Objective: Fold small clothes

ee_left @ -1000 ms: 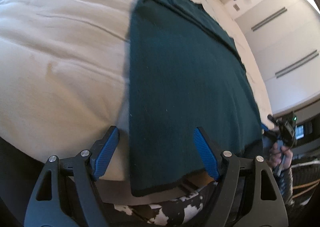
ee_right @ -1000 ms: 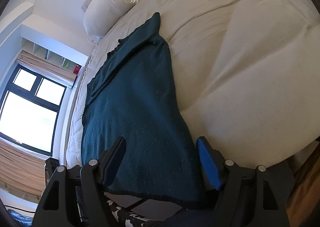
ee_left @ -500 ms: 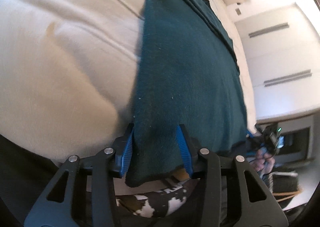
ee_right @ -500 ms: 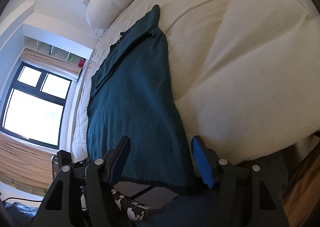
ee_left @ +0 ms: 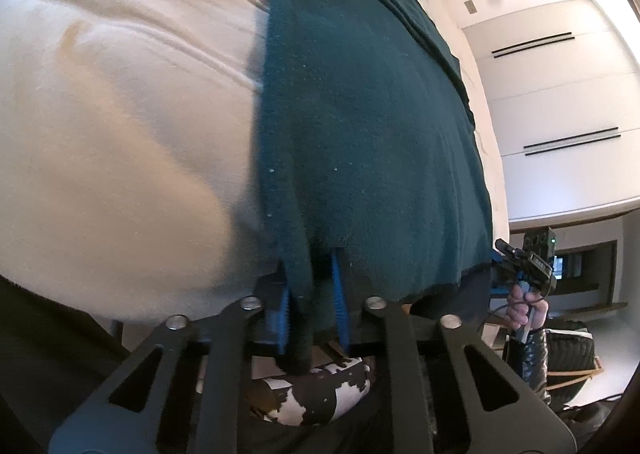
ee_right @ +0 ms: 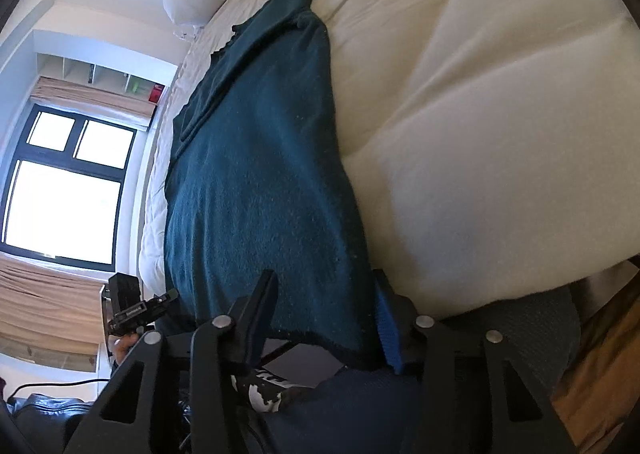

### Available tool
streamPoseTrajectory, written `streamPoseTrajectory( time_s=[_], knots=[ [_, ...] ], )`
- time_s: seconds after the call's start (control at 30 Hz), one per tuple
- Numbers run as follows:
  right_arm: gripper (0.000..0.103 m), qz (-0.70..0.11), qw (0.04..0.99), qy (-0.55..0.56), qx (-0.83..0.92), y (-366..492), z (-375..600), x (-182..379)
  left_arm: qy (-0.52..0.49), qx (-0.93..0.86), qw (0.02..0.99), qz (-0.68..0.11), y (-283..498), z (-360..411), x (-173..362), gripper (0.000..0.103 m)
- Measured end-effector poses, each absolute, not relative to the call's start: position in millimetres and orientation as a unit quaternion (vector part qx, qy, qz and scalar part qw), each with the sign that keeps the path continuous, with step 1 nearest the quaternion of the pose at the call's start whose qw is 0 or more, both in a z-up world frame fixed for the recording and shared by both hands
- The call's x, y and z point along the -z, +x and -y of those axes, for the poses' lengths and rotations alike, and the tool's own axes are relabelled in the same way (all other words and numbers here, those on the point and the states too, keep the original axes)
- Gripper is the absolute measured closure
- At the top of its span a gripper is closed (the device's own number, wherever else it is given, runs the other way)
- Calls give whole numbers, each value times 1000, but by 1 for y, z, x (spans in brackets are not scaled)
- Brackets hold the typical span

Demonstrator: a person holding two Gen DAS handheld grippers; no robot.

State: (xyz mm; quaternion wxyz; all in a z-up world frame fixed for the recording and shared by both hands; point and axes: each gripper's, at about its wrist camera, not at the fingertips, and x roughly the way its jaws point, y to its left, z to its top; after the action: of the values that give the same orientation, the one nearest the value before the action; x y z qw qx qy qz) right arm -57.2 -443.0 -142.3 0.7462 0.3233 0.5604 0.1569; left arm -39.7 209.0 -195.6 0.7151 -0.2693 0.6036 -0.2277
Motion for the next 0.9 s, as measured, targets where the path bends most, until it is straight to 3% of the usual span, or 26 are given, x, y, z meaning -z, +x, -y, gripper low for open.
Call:
streamPoseTrajectory(
  time_s=[0.13,0.17,0.6,0.9],
  knots=[
    [89,-580,738,305,-160,-57,435,146,-262,238,718,-599,-41,-209,192,96],
    [91,-580,738,303,-163,-57,434,146,-258,242,720,-598,-42,-209,190,96],
    [94,-452,789,337,-243,-38,422,78,-319,318,737,-503,-32,-227,129,98],
    [94,-415,787,392,-236,22,420,77,-405,340,732,-430,24,-248,95,99]
  ],
)
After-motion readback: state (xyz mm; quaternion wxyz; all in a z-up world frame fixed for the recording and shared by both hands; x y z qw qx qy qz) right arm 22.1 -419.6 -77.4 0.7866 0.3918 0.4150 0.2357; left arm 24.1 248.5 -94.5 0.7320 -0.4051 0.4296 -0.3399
